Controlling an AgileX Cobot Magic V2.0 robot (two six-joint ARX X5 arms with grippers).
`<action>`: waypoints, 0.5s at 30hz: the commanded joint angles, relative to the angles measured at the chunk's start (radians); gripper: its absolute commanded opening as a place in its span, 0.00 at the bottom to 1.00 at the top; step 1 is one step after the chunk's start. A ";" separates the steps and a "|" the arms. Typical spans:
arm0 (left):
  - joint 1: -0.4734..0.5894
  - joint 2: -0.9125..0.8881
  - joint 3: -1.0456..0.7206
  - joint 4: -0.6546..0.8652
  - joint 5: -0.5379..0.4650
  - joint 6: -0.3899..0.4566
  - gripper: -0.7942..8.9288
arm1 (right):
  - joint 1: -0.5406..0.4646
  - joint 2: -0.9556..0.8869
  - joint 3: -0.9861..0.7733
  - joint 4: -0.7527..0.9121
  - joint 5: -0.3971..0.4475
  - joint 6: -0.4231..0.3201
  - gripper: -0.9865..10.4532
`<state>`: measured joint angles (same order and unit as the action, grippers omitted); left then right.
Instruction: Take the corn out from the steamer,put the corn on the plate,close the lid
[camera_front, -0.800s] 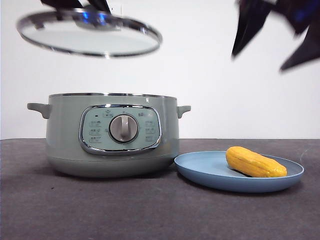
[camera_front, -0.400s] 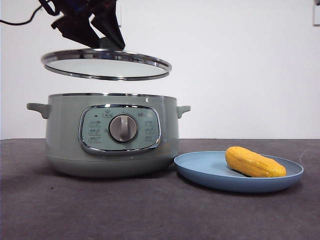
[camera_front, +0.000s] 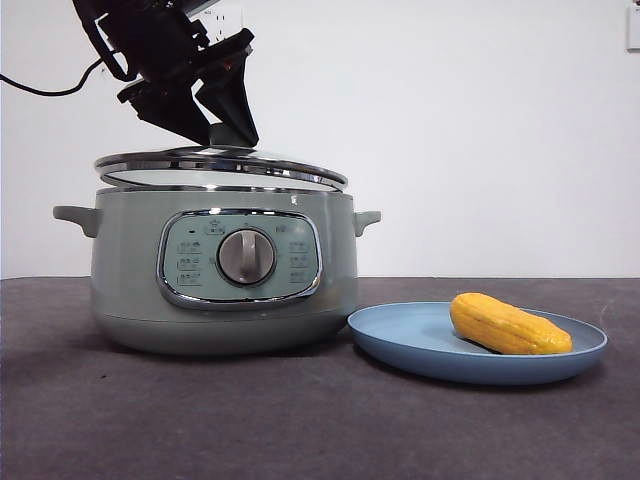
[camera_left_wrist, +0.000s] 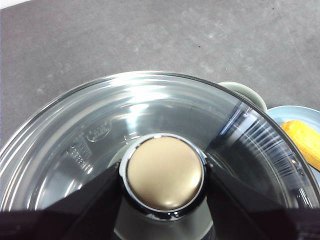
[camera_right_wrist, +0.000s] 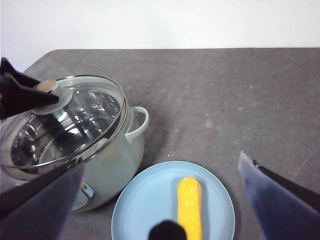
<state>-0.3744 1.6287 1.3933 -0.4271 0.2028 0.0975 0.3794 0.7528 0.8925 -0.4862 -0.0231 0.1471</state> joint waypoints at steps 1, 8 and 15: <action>-0.003 -0.014 0.017 0.044 0.007 0.011 0.07 | 0.000 0.000 -0.007 0.005 0.004 -0.010 0.56; -0.004 -0.006 0.014 0.026 0.007 0.011 0.07 | 0.000 0.000 -0.007 0.005 0.004 -0.010 0.56; -0.006 0.012 0.013 0.005 0.008 0.011 0.07 | 0.000 0.000 -0.007 0.005 0.004 -0.010 0.56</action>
<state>-0.3763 1.6356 1.3933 -0.4473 0.2016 0.1024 0.3794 0.7528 0.8925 -0.4862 -0.0231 0.1421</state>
